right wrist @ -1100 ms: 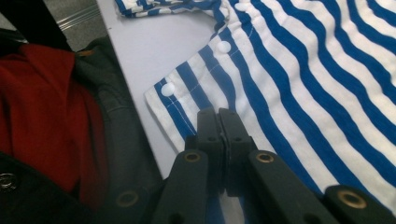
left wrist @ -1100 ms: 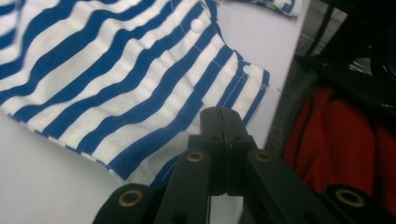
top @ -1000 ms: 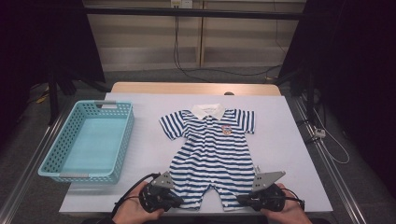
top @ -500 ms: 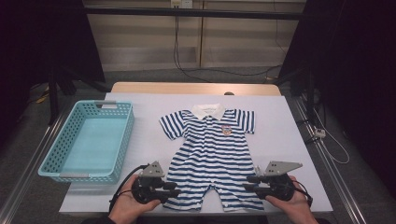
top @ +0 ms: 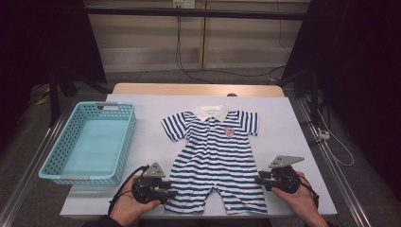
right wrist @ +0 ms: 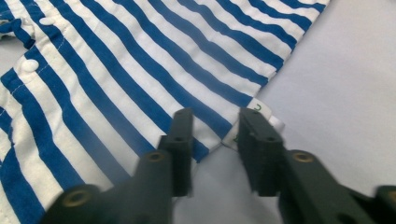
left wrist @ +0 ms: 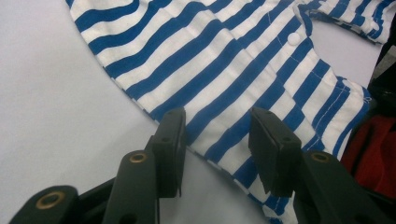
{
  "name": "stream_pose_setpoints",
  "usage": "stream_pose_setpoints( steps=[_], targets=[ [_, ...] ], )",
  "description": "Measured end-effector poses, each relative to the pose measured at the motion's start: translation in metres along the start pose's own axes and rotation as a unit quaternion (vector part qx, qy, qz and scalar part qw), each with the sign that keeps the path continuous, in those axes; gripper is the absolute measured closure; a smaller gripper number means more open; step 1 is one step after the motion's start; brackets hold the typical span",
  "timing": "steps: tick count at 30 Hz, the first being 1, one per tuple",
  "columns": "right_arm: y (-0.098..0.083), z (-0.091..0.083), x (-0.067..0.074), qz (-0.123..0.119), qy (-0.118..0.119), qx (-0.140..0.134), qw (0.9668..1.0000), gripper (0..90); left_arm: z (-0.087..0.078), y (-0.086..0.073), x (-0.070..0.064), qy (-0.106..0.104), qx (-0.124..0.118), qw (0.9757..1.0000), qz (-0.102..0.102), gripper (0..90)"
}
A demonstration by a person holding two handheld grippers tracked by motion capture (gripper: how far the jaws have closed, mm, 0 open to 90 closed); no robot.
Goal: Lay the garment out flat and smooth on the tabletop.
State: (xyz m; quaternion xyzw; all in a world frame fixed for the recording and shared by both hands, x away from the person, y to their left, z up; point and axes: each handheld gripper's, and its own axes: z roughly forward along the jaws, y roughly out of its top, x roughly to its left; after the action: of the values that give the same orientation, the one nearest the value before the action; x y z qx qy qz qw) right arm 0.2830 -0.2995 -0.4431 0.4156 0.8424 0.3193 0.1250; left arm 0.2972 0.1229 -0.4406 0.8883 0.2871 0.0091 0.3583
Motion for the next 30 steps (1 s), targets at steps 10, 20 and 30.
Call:
stream_pose_setpoints(
  steps=[10, 20, 30],
  targets=[
    [-0.005, -0.013, -0.003, 0.021, -0.015, 0.005, 0.9997, 90.0, 0.001, 0.009, 0.002, -0.004, -0.054, 0.9985, 0.001, 35.9],
    [0.007, -0.015, -0.019, 0.025, -0.001, -0.081, 0.9964, 58.2, 0.005, 0.051, 0.034, 0.041, -0.136, 0.9891, -0.038, 17.8],
    [0.038, -0.004, -0.048, 0.041, -0.024, -0.107, 0.9931, 43.9, 0.031, 0.084, 0.076, 0.085, -0.146, 0.9846, -0.043, 15.6]
  ],
)
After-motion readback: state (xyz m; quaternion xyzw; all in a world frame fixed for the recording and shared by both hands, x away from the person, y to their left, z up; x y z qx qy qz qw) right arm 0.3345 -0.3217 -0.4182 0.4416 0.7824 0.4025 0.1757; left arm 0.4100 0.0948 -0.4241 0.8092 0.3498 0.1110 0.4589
